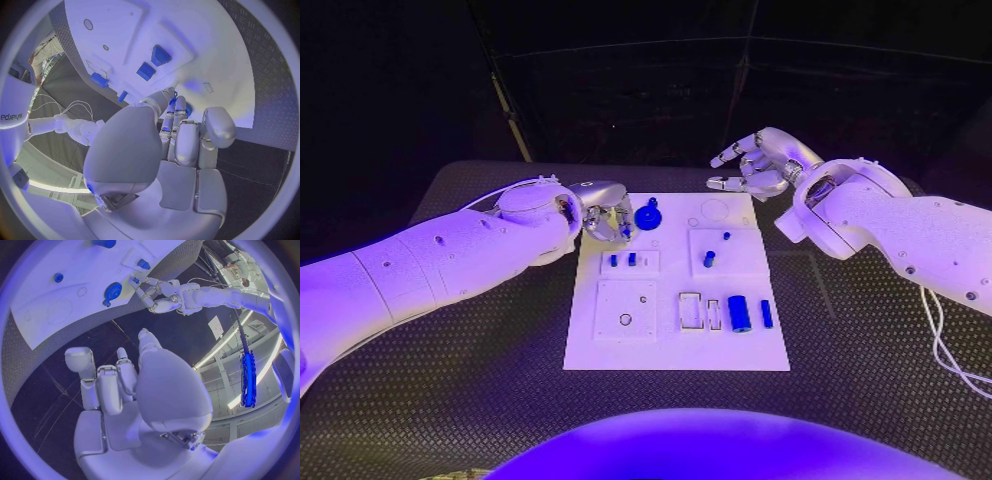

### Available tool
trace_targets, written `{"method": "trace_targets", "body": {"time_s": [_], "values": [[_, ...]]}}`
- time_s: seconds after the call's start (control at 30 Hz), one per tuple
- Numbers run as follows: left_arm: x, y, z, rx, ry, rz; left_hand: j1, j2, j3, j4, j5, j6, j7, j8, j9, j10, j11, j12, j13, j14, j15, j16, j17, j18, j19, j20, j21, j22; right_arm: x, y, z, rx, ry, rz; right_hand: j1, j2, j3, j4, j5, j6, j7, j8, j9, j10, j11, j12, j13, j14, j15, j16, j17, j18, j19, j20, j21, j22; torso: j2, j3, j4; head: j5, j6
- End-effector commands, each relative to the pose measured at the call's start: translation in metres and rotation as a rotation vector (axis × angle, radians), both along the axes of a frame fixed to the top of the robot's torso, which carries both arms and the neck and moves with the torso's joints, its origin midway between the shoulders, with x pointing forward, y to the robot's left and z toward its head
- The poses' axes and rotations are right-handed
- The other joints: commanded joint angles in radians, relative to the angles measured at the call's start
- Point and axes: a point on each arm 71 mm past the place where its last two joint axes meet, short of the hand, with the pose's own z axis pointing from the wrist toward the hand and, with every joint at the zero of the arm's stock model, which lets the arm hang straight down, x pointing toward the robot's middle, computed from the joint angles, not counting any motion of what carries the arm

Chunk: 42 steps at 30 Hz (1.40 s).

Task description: Assemble the parts on the task board

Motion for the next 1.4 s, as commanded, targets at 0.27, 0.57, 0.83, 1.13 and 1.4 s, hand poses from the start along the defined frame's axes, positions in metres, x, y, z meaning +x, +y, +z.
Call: {"method": "trace_targets", "body": {"time_s": [0.27,0.57,0.83,1.13,1.4], "values": [[-0.0014,-0.0036,-0.0023,0.009,0.031,-0.016,-0.01,-0.001,0.004,0.001,-0.001,0.009,-0.001,-0.006,0.001,0.007,-0.003,-0.006,-0.001,0.025,-0.002,0.001,-0.002,-0.013,-0.005,0.001,0.004,0.0,-0.0003,0.0011,0.0014,0.003,-0.004,0.009,0.002,0.008,-0.005,-0.001,0.006,0.003,-0.006,0.006,0.0,0.001,-0.002,0.006,0.001,0.06,-0.004,-0.004,0.061,0.013,-0.004,0.001,-0.006,0.0,0.0,-0.0002,0.0008,0.0,-0.003],[-0.0021,-0.0031,-0.0033,0.016,0.042,-0.017,-0.011,-0.001,0.005,0.0,-0.001,0.012,-0.003,-0.006,0.001,0.011,-0.004,-0.007,0.0,0.025,-0.003,0.0,-0.003,-0.013,-0.006,0.001,0.004,0.001,-0.0002,0.001,0.0013,0.002,-0.003,0.008,0.002,0.008,-0.005,-0.001,0.006,0.003,-0.006,0.006,0.0,0.001,-0.002,0.006,0.001,0.06,-0.004,-0.004,0.061,0.013,-0.004,0.001,-0.006,0.0,-0.001,-0.0007,0.0009,0.001,-0.004],[-0.0023,-0.0026,-0.0039,0.021,0.047,-0.016,-0.012,-0.001,0.005,0.0,-0.002,0.013,-0.003,-0.005,0.002,0.013,-0.005,-0.007,0.0,0.025,-0.003,0.001,-0.003,-0.013,-0.006,0.001,0.004,0.001,-0.0001,0.0011,0.0012,0.002,-0.004,0.008,0.002,0.008,-0.005,-0.001,0.006,0.003,-0.006,0.006,0.0,0.001,-0.002,0.006,0.001,0.06,-0.004,-0.004,0.061,0.013,-0.004,0.001,-0.006,0.0,0.0,-0.0009,0.0004,0.001,-0.005],[-0.0026,-0.003,-0.004,0.02,0.05,-0.02,-0.018,-0.008,0.002,-0.001,-0.003,0.008,-0.003,-0.01,0.0,0.012,-0.004,-0.011,0.0,0.024,-0.003,0.001,-0.005,-0.013,-0.006,0.0,0.004,0.003,0.0001,0.0011,0.0011,0.002,-0.004,0.008,0.002,0.009,-0.006,-0.001,0.007,0.004,-0.006,0.006,0.0,0.001,-0.003,0.006,0.0,0.06,-0.005,-0.004,0.06,0.013,-0.004,0.001,-0.006,0.0,0.0,-0.0008,0.001,0.0,-0.007],[-0.0022,-0.0023,-0.0053,0.017,0.056,-0.017,-0.043,-0.029,-0.007,0.005,-0.003,-0.072,0.004,-0.062,-0.017,-0.013,0.002,-0.04,-0.006,0.023,0.001,0.002,-0.011,-0.013,-0.008,0.004,0.003,0.006,0.0004,0.0013,0.0009,0.003,-0.004,0.008,0.003,0.01,-0.006,-0.001,0.007,0.005,-0.007,0.008,0.001,0.0,-0.003,0.006,-0.001,0.06,-0.005,-0.004,0.06,0.013,-0.004,0.001,-0.006,0.0,0.0,-0.0008,0.0006,-0.001,-0.009]]}}
